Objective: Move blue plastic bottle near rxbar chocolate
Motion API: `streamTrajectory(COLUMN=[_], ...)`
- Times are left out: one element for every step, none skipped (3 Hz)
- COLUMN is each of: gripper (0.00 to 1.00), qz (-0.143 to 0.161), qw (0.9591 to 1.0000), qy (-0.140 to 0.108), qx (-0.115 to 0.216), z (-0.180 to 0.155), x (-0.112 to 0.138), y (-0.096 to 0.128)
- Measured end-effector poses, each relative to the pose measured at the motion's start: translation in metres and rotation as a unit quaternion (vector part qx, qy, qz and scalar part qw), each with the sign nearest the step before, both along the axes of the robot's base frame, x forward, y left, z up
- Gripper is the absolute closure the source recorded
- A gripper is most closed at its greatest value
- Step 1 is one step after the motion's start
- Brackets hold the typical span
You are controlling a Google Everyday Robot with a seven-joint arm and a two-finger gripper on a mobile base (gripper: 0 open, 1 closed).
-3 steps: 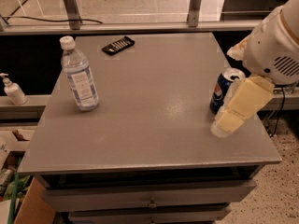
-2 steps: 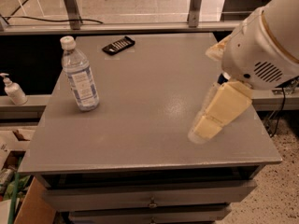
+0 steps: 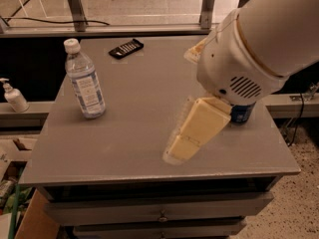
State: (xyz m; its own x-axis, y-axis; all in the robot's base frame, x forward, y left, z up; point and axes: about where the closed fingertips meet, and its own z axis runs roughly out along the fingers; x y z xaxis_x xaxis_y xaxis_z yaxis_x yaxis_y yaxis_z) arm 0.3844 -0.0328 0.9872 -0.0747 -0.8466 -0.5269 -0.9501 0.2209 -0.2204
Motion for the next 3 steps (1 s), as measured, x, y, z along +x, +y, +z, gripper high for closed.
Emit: streamTrajectory(gripper=[0.0, 0.0, 0.0], qz=[0.006, 0.01, 0.012], qw=[0.9999, 0.9999, 0.9997], qy=[-0.009, -0.011, -0.011], qx=[-0.002, 0.005, 0.017], z=[-0.012, -0.033, -0.06], x=[0.012, 0.027, 0.046], y=[0.011, 0.026, 0.039])
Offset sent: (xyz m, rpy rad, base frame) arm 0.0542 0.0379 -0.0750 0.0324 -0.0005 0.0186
